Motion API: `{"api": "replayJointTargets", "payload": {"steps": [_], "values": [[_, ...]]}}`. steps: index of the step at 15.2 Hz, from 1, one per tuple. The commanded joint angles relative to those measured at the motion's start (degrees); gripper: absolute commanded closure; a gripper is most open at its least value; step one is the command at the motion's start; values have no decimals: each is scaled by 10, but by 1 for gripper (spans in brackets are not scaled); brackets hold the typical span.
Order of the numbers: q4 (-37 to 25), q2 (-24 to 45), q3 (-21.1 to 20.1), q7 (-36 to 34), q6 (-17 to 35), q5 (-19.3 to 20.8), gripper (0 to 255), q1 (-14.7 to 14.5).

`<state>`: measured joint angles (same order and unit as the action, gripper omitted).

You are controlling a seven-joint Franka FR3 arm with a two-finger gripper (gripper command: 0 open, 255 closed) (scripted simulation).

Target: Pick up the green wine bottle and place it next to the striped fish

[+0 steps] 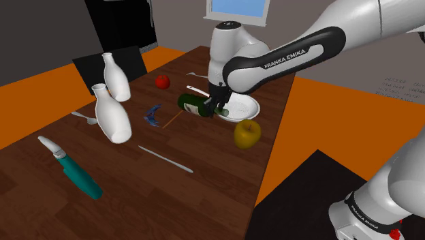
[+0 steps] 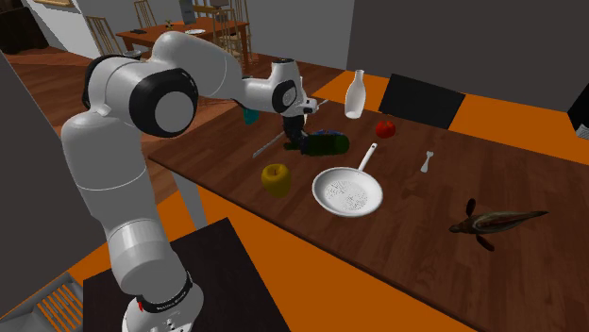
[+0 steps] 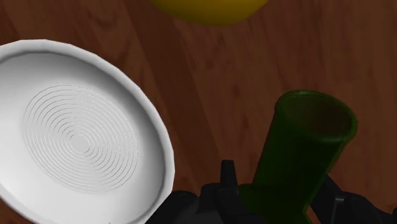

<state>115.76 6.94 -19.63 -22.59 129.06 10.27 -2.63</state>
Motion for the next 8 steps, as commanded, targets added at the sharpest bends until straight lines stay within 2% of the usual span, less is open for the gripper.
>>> {"api": "replayJointTargets", "payload": {"steps": [1,8], "values": [[-9,-6,-1,3,-14,-4,255,0],[-41,-25,-3,15,-64,-17,255,1]]}}
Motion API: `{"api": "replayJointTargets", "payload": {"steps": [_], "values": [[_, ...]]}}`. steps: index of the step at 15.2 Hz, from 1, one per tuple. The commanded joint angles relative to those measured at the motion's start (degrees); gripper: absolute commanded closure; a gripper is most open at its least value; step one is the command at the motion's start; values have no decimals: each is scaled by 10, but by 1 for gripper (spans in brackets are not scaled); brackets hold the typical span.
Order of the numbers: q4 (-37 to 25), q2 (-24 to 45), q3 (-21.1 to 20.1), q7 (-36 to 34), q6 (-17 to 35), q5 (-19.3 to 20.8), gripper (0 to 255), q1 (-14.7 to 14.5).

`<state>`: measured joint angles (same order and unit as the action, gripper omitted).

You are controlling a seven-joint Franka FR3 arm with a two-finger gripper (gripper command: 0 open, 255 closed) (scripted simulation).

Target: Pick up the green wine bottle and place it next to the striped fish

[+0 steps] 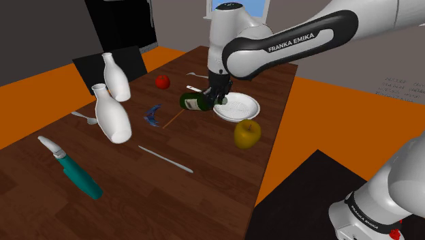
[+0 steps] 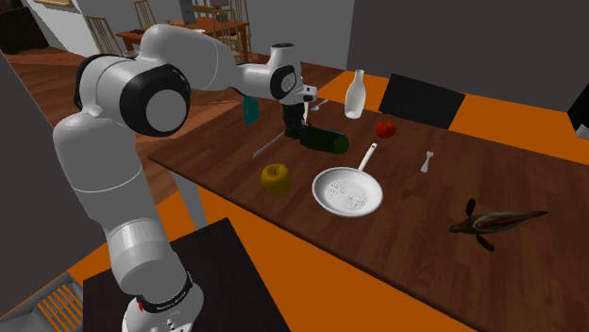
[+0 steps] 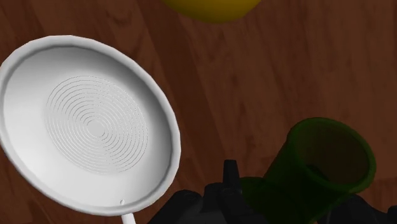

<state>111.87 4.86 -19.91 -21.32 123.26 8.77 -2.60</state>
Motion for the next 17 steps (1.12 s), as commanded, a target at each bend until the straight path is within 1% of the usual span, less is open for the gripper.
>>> {"api": "replayJointTargets", "payload": {"steps": [1,17], "values": [[-7,-7,0,4,-13,-4,255,1],[-107,-27,-1,22,-131,-19,255,1]]}}
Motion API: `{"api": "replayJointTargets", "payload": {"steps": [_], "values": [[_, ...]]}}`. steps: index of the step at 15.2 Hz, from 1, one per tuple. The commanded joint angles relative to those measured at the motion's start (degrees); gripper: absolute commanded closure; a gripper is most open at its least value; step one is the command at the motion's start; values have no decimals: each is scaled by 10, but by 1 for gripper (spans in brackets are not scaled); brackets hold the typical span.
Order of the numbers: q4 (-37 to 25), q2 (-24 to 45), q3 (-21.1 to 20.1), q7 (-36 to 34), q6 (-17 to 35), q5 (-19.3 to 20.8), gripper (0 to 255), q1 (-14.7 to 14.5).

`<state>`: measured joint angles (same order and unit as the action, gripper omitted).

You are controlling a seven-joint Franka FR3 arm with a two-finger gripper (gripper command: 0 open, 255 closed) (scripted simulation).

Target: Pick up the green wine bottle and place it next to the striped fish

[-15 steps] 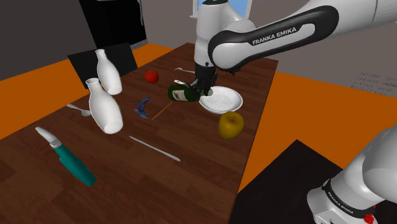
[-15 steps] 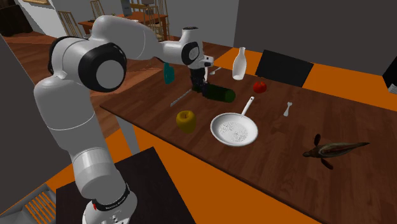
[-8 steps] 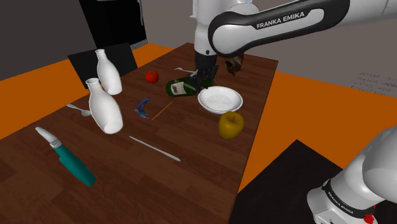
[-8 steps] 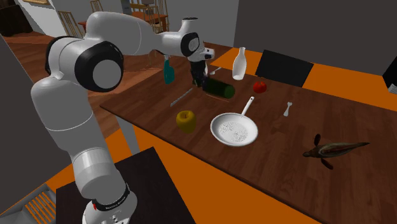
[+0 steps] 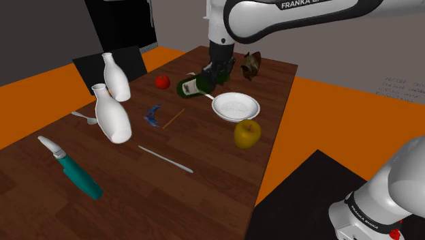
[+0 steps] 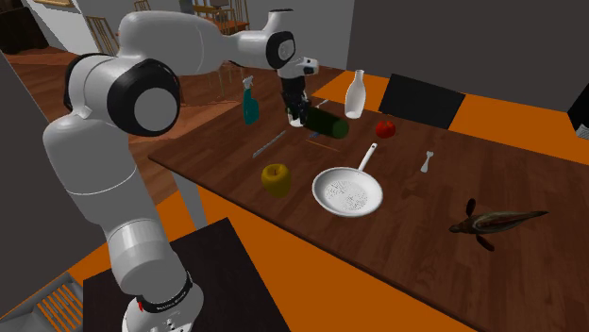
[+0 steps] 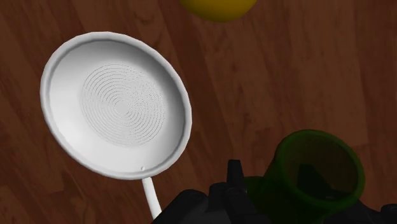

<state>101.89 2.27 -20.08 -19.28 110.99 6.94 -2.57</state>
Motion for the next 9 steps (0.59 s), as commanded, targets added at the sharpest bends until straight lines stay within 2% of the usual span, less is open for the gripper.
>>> {"api": "replayJointTargets", "payload": {"steps": [1,2,9], "values": [[-15,-1,0,3,-16,-1,255,0],[-20,-1,0,3,-20,-1,255,0],[-18,-1,44,99,-10,-16,255,49]]}}
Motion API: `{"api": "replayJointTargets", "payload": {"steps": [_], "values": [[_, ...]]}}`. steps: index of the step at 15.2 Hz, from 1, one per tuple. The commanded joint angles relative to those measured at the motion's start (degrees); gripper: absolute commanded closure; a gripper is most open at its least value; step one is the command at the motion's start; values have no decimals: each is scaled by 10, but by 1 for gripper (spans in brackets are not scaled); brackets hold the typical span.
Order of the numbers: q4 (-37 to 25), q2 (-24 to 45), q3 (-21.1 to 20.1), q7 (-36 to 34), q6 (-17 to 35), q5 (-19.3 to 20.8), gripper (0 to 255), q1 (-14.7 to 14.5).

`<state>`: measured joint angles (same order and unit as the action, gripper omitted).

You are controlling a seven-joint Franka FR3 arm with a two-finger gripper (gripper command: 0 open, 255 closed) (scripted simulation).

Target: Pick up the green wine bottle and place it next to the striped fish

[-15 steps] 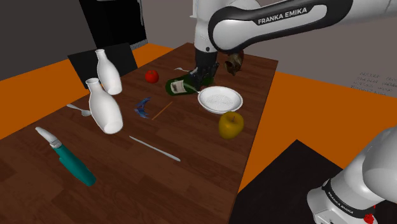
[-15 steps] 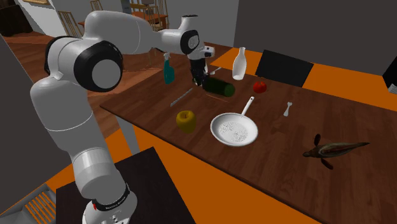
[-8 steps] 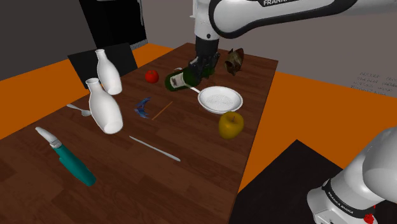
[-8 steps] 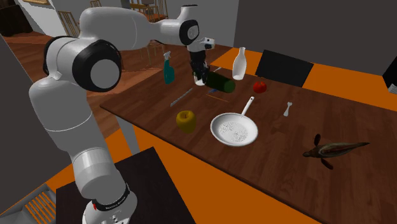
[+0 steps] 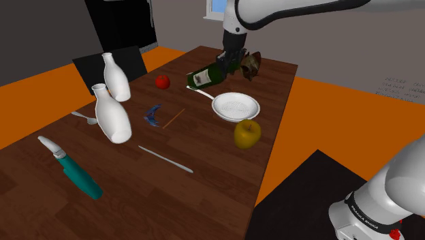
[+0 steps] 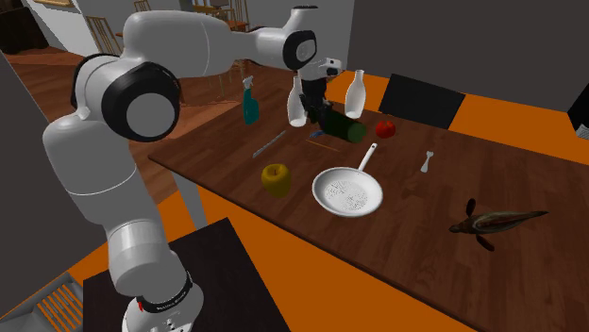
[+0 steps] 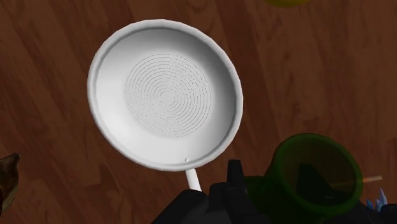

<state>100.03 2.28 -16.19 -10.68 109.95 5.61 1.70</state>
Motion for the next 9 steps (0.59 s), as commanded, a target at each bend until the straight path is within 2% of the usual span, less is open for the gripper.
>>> {"api": "replayJointTargets", "payload": {"steps": [1,9], "values": [[-2,1,12,26,1,-4,255,13],[-49,39,57,129,-2,-14,255,65]]}}
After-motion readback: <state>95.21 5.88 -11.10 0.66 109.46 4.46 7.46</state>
